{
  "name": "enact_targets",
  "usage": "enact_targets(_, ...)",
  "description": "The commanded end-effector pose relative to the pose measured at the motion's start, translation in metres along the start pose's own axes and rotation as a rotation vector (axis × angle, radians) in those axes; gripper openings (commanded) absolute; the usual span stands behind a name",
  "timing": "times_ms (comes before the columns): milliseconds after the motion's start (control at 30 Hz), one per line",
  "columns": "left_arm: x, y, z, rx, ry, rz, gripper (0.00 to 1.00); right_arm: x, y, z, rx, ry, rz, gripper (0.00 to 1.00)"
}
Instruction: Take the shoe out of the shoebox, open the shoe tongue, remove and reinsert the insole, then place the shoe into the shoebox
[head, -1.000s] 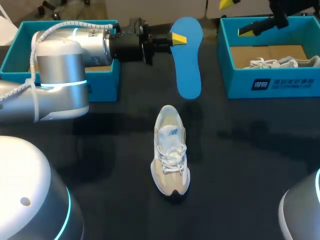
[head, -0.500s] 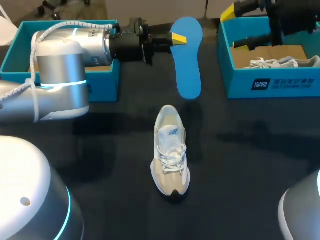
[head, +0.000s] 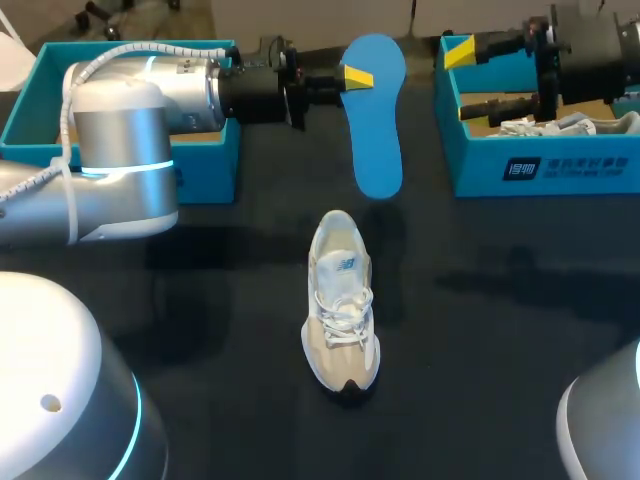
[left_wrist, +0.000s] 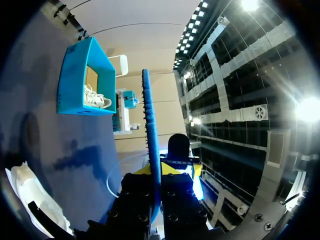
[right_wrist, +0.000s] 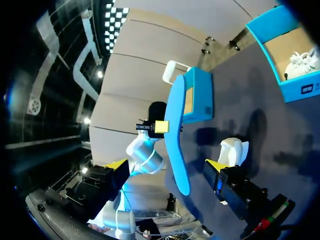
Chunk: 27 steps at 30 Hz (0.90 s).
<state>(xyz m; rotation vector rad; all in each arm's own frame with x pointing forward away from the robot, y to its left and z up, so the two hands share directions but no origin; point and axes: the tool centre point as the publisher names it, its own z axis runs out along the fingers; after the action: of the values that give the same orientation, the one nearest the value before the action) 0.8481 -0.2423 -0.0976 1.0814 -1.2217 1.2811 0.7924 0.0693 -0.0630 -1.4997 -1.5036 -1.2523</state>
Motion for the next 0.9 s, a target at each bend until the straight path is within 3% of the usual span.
enact_targets(33, 0.0, 0.0, 0.0, 0.0, -0.001, 0.0, 0.0, -0.008, 0.0, 0.006, -0.017, 0.055, -0.008, 1.0)
enact_targets(467, 0.0, 0.0, 0.0, 0.0, -0.001, 0.0, 0.0, -0.023, 0.002, 0.011, 0.005, 0.108, 0.009, 1.0)
enact_targets(533, 0.0, 0.0, 0.0, 0.0, -0.001, 0.0, 0.0, -0.027, 0.003, 0.009, -0.039, 0.111, 0.031, 1.0)
enact_targets(900, 0.0, 0.0, 0.0, 0.0, -0.001, 0.0, 0.0, -0.027, 0.003, 0.009, -0.039, 0.111, 0.031, 1.0)
